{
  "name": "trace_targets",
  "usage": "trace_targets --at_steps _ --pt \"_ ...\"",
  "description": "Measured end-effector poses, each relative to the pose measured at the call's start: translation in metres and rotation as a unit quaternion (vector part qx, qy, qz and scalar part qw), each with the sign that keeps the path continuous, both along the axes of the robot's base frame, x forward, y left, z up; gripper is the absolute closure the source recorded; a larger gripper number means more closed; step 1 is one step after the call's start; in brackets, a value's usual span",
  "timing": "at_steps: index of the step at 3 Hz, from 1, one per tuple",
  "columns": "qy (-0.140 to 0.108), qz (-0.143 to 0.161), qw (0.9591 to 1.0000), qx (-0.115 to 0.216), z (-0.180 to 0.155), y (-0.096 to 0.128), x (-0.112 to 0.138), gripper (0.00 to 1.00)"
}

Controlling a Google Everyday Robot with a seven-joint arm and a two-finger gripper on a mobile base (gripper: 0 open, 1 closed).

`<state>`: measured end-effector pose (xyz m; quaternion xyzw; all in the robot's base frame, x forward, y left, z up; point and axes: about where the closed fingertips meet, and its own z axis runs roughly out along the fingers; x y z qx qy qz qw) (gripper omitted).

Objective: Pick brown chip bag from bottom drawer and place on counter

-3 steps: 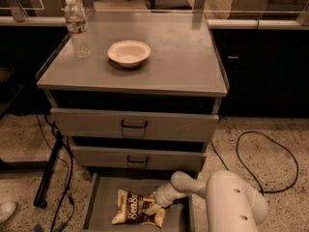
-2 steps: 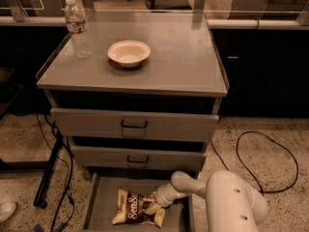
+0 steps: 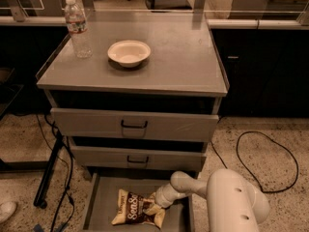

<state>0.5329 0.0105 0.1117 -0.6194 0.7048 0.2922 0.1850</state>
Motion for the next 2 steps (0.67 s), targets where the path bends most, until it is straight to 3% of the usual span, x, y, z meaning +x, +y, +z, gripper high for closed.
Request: trace_targets --at_steps 1,2 --pt "0.0 0.0 1.0 0.0 0.004 0.0 0.0 1.0" --pt "-0.041 -0.045 0.998 -0.017 0.043 -0.032 0.025 1.0"
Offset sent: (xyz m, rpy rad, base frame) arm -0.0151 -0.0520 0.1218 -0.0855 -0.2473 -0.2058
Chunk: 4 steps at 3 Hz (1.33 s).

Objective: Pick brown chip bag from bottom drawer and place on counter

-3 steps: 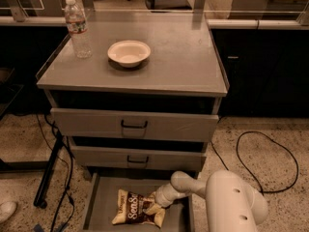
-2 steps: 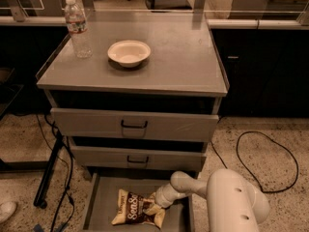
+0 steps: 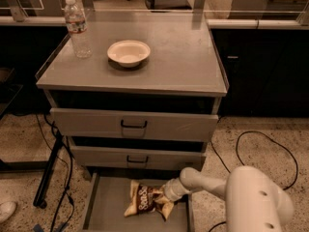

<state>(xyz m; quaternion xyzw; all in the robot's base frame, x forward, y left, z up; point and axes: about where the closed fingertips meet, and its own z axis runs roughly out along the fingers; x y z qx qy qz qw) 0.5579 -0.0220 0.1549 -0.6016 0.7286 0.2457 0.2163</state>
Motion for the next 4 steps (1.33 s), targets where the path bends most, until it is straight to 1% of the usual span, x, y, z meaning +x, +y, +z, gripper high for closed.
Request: trace_targets --at_steps 1,2,3,4 --pt "-0.043 -0.037 0.9984 -0.009 0.049 -0.005 -0.032 1.0" --pt "-0.042 -0.037 0.9983 -0.012 0.052 -0.006 -0.032 1.0" --pt "-0.041 -0.054 0.9973 -0.029 0.074 -0.021 -0.045 1.0" --pt "-0.061 -0.095 0.9921 -0.054 0.121 -0.053 -0.067 1.0"
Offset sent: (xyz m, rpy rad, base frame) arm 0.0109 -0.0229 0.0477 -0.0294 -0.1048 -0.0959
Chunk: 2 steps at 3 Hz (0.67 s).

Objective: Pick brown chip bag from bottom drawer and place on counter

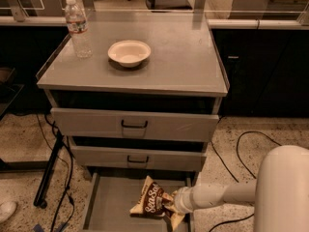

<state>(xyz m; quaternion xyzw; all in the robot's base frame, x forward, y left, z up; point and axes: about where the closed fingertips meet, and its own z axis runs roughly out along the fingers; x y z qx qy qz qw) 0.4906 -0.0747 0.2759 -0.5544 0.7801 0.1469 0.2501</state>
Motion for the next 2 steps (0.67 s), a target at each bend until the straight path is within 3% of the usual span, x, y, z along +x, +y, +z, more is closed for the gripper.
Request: trace_targets --at_steps 1,2 --pt "0.0 0.0 1.0 0.0 -0.001 0.0 0.001 1.0" --pt "0.016 -0.013 0.9996 -0.019 0.017 -0.017 0.0 1.0"
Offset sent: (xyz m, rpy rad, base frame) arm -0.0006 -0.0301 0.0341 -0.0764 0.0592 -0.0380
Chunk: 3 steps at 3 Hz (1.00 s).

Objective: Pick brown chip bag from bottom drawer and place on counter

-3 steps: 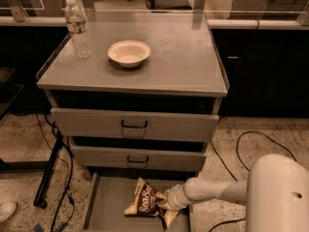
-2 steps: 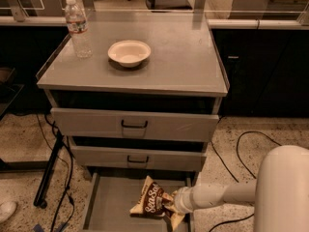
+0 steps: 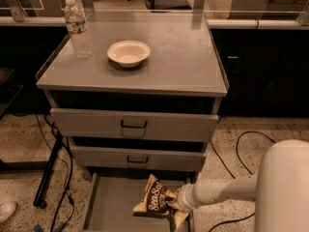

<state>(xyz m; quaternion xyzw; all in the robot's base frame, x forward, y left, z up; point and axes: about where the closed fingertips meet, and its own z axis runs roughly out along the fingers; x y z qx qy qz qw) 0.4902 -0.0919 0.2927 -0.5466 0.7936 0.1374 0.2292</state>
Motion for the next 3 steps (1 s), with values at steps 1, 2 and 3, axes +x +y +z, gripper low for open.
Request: trace_targets --at_steps 1,2,3 --pt "-0.012 -0.029 0.9994 -0.014 0.037 -0.032 -0.009 1.0" --pt "-0.025 -0.058 0.9977 -0.026 0.066 -0.063 -0.02 1.0" --pt "-0.032 -0.079 0.9961 -0.023 0.079 -0.08 -0.03 1.0"
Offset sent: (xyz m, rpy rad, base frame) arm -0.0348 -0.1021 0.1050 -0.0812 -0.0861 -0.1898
